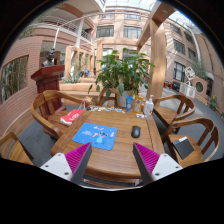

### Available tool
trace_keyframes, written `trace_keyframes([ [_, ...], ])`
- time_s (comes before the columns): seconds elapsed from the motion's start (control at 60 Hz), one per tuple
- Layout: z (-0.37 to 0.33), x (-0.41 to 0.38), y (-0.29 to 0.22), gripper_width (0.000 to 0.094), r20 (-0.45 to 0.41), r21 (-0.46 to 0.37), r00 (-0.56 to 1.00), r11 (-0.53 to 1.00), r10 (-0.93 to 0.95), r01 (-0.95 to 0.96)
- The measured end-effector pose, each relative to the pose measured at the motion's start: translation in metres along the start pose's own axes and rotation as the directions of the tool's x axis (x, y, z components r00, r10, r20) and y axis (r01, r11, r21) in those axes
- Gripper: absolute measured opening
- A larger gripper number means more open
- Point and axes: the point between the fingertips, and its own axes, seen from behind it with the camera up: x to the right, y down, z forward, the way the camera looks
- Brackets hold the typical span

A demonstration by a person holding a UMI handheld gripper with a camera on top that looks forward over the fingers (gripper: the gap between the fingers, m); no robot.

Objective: Arrange mouse

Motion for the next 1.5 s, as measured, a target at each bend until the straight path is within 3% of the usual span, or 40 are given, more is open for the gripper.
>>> trace_keyframes([
  [0.217,0.050,0.016,0.042,0.0851,-0.023,-0.093,1.000,0.995,0.019,-0.021],
  [0.367,0.102,0.055,0.091,0.0851,-0.093,-0.184,0.995,0.981,0.036,-0.053],
  [0.483,0.142,0.090,0.110,0.0854,-0.156,-0.200,0.987,0.976,0.051,-0.082],
  [0.717,0.240,0.142,0.089,0.0856,-0.236,-0.143,0.969,0.984,0.074,-0.110],
  [1.067,0.382,0.176,0.061,0.0842,-0.275,-0.174,0.959,0.977,0.070,-0.121],
  [1.2,0.414,0.183,0.064,0.0763,-0.282,-0.203,0.954,0.965,0.103,-0.165],
  [1.267,0.425,0.182,0.064,0.0654,-0.265,-0.201,0.954,0.960,0.138,-0.195],
  [1.317,0.430,0.175,0.063,0.0509,-0.234,-0.202,0.957,0.954,0.172,-0.221],
  [1.5,0.429,0.176,0.061,0.0401,-0.247,-0.198,0.962,0.965,0.119,-0.170],
])
